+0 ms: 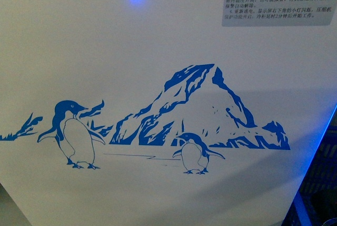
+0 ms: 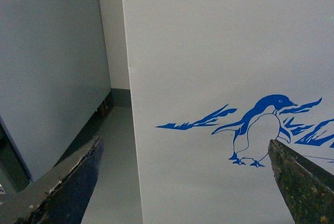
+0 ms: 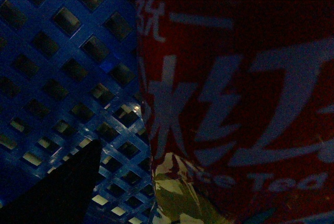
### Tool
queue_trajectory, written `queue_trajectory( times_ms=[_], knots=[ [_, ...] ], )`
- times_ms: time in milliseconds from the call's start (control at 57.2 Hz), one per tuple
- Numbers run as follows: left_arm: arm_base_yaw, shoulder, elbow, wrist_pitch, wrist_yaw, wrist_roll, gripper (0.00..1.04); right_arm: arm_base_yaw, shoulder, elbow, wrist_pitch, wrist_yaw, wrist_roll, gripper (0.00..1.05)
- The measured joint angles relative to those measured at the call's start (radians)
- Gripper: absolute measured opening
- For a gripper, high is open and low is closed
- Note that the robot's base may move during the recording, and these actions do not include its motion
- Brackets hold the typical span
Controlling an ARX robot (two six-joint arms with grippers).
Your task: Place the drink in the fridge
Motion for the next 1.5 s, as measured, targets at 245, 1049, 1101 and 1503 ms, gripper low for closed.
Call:
queue_trajectory(
  times_ms=[245, 1049, 1101, 1503],
  knots=[
    [0.0, 0.0, 0.0, 0.0, 0.0, 0.0, 0.97, -0.009, 0.009, -0.01, 0.025, -0.005, -0.046, 0.81],
    [0.0, 0.0, 0.0, 0.0, 0.0, 0.0, 0.97, -0.1, -1.189, -0.767, 0.274, -0.121, -0.687, 0.36],
    [0.0, 0.0, 0.0, 0.0, 0.0, 0.0, 0.97, -0.109, -1.268, -0.79, 0.238, -0.142, -0.691, 0.36],
    [0.0, 0.0, 0.0, 0.0, 0.0, 0.0, 0.97, -0.134, -1.915, -0.826, -0.067, -0.336, -0.678, 0.36]
  ],
)
